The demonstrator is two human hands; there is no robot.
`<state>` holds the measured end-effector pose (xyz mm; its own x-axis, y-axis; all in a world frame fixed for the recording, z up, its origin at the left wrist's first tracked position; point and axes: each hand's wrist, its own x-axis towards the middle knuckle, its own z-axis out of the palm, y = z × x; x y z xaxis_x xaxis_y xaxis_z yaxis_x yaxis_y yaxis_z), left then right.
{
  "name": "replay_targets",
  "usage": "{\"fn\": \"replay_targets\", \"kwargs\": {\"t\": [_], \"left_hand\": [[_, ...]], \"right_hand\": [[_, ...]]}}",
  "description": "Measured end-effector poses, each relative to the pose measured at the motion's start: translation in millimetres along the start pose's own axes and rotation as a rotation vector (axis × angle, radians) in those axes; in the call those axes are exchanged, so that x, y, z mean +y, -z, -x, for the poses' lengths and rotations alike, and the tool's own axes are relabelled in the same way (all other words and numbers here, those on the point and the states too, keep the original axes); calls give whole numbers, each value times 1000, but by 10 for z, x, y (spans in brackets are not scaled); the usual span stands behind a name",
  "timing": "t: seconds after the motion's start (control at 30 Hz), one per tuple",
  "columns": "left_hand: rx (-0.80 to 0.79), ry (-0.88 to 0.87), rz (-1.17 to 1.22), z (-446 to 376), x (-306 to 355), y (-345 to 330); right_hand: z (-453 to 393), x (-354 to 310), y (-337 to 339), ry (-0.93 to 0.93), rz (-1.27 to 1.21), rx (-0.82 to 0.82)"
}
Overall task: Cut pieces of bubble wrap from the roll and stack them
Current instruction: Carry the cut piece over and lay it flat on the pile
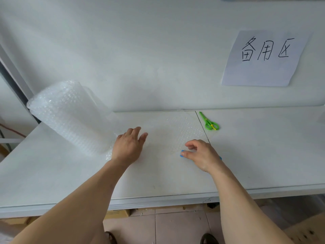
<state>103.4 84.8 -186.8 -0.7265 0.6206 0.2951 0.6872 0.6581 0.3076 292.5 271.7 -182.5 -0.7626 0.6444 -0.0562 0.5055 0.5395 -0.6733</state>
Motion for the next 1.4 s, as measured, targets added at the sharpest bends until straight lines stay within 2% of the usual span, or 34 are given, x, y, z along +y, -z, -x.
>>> {"fn": "replay_targets", "kwargs": {"t": [0.1,0.17,0.27,0.37,0.43,0.5,0.63,0.8,1.0,1.13,1.27,1.4], "left_hand": [[21,20,-64,-12,-52,-4],[11,52,-157,-10,-107,-1],[-11,30,-192,-5,-193,-25],[-22,-25,-178,19,-251,-77],[-12,-49,-136,31,-275,-79],[-36,-86,-91,20,-290,-52],[-165,-177,-48,-24,-288,48],[-455,-222,58,-55,-223,176],[-538,-198,127,-20,-237,271],[-619,-156,118,5,-219,374],[-615,-121,149,11,-192,380],[-507,-100,252,53,-203,325]], "right_hand": [[12,58,15,-26,-24,116],[28,18,-2,-8,91,223],[54,-199,-145,156,193,346],[20,-445,-391,300,190,236],[2,-535,-547,317,258,104],[18,-533,-621,310,293,39],[51,-409,-507,305,176,-10],[78,-192,-282,280,42,-98],[58,-135,-209,290,86,-202],[54,-85,-159,287,21,-171],[38,-64,-113,212,-202,-187],[60,-65,22,128,-461,-178]]}}
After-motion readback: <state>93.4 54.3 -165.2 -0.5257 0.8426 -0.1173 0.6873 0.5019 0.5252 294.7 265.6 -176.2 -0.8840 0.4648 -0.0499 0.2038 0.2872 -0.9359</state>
